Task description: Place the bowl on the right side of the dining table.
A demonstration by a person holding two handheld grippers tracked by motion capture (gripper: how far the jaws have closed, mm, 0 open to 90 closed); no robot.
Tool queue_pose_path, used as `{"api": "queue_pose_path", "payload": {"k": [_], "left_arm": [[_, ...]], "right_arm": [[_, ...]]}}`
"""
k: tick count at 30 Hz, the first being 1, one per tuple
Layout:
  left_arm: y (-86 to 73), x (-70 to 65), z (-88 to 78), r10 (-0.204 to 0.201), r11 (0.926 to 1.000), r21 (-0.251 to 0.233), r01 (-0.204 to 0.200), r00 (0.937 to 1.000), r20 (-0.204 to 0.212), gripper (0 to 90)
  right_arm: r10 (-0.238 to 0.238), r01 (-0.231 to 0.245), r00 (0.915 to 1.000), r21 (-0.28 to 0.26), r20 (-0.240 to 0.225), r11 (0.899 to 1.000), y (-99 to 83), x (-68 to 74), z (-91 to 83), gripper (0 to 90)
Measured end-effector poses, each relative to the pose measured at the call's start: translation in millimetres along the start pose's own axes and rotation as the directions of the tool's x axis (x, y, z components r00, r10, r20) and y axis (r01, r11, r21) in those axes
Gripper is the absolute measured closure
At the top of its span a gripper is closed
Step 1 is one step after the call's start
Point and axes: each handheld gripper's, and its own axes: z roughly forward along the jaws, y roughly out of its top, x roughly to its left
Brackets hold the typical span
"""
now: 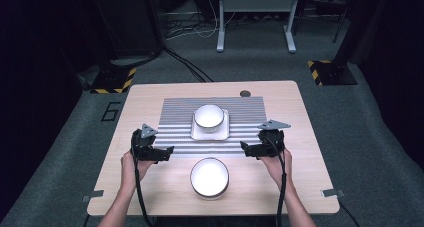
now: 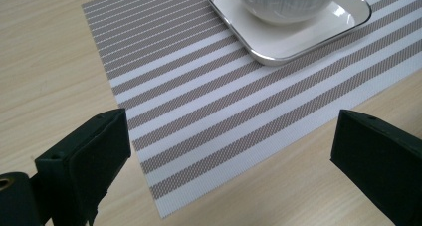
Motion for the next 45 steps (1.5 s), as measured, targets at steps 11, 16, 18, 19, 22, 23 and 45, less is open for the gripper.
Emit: {"api": "queue_pose_path", "payload": {"k": [11, 16, 18, 19, 22, 23, 45], "left_arm": [[-29.5, 1.9, -16.3, -0.025, 0.9997, -0.003, 0.025, 0.9992, -0.031, 1.8], [-43.9, 5.6, -22.4, -0.047, 0.9989, -0.006, 0.046, 0.9976, -0.051, 1.7], [-49.3, 7.0, -23.7, -0.050, 0.9987, -0.005, 0.050, 0.9971, -0.057, 1.7], [-53.1, 7.7, -24.4, -0.058, 0.9983, -0.005, 0.057, 0.9963, -0.063, 1.7], [-60.6, 10.1, -26.7, -0.065, 0.9979, 0.001, 0.065, 0.9953, -0.072, 1.6], [-64.1, 11.0, -27.6, -0.072, 0.9974, -0.001, 0.072, 0.9944, -0.078, 1.6], [-122.4, 29.9, -21.1, -0.139, 0.9872, 0.054, 0.150, 0.9765, -0.164, 1.0]], "right_arm": [[0.010, -0.010, 0.9993, 0.001, 0.036, 1.000, -27.8, -6.0, -22.7, 0.2], [0.010, -0.011, 0.9975, 0.009, 0.070, 1.000, -40.9, -10.2, -31.1, 0.1], [0.018, -0.019, 0.9970, 0.011, 0.076, 1.000, -46.8, -11.8, -33.4, 0.1], [0.019, -0.020, 0.9967, 0.010, 0.079, 1.000, -49.0, -12.2, -34.2, 0.1], [0.020, -0.021, 0.9955, 0.016, 0.092, 1.000, -56.6, -14.6, -36.4, 0.1], [0.025, -0.027, 0.9952, 0.015, 0.094, 1.000, -58.9, -15.5, -37.2, 0.1], [0.122, -0.134, 0.9763, 0.054, 0.179, 0.990, -116.3, -42.1, -42.5, 0.1]]}}
